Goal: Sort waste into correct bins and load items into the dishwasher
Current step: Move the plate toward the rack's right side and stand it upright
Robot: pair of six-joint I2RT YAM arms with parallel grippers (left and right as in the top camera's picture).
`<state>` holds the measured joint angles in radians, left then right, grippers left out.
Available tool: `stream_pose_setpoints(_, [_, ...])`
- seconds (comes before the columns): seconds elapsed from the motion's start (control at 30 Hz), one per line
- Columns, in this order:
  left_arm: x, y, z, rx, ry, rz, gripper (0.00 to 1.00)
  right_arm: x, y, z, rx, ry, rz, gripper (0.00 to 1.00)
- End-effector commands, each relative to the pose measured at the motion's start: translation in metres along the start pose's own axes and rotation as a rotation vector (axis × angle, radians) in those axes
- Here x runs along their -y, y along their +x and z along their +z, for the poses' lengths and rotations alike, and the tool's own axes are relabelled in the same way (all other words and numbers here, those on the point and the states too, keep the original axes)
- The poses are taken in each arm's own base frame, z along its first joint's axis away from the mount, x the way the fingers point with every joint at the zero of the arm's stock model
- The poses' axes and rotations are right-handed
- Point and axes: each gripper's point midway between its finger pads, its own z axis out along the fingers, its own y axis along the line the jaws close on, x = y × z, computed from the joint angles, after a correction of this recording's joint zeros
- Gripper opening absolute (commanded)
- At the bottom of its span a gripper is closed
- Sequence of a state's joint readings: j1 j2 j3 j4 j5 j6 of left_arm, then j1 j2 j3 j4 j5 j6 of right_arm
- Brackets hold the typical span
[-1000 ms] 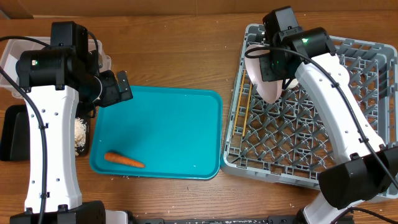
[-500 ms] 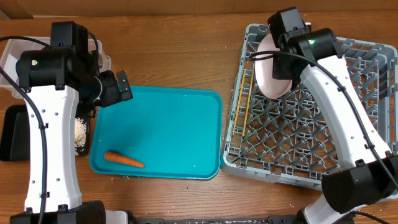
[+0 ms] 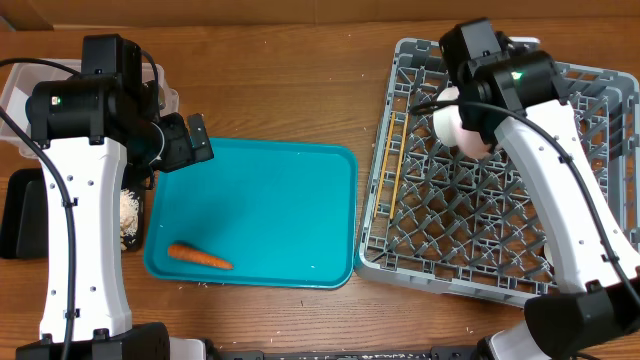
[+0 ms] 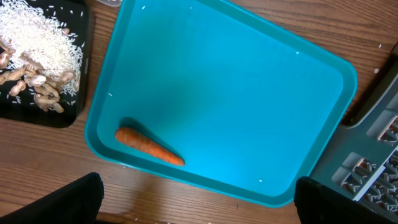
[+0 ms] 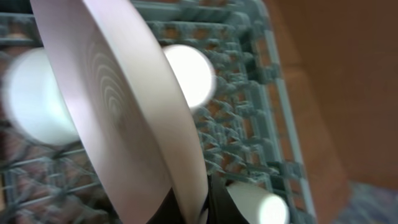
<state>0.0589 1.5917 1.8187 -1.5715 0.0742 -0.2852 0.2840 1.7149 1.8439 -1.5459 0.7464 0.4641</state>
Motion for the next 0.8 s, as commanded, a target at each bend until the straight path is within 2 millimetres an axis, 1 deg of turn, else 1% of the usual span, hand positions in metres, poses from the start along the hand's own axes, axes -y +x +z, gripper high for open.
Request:
stream_pose_setpoints(0.0, [0.0,0.0,0.003,-0.009,0.001,0.009,1.0,0.053,-0.014,-0.014,0.13,0.204,0.205,0.04])
stream_pose_setpoints(0.07, [0.0,0.0,0.003,-0.009,0.0,0.009,1.0,0.064,-0.012,-0.011,0.124,0.239,0.241,0.04])
stream_pose_setpoints(0.2, [0.0,0.0,0.003,-0.008,0.001,0.009,1.0,0.068,-0.006,0.001,0.06,0.224,0.271,0.04])
stream_pose_setpoints(0.3, [0.0,0.0,0.003,-0.008,0.001,0.01,1.0,0.069,-0.001,0.007,0.032,0.236,0.258,0.04])
stream_pose_setpoints(0.47, [0.0,0.0,0.003,-0.008,0.001,0.013,1.0,0.063,0.013,0.021,-0.007,0.266,0.206,0.04])
stream_pose_setpoints(0.6, [0.001,-0.001,0.003,-0.005,0.002,0.013,1.0,0.056,0.033,0.037,-0.063,0.288,0.161,0.04])
stream_pose_setpoints(0.77, [0.001,-0.001,0.003,-0.005,0.002,0.013,1.0,0.039,0.054,0.05,-0.138,0.242,0.145,0.04])
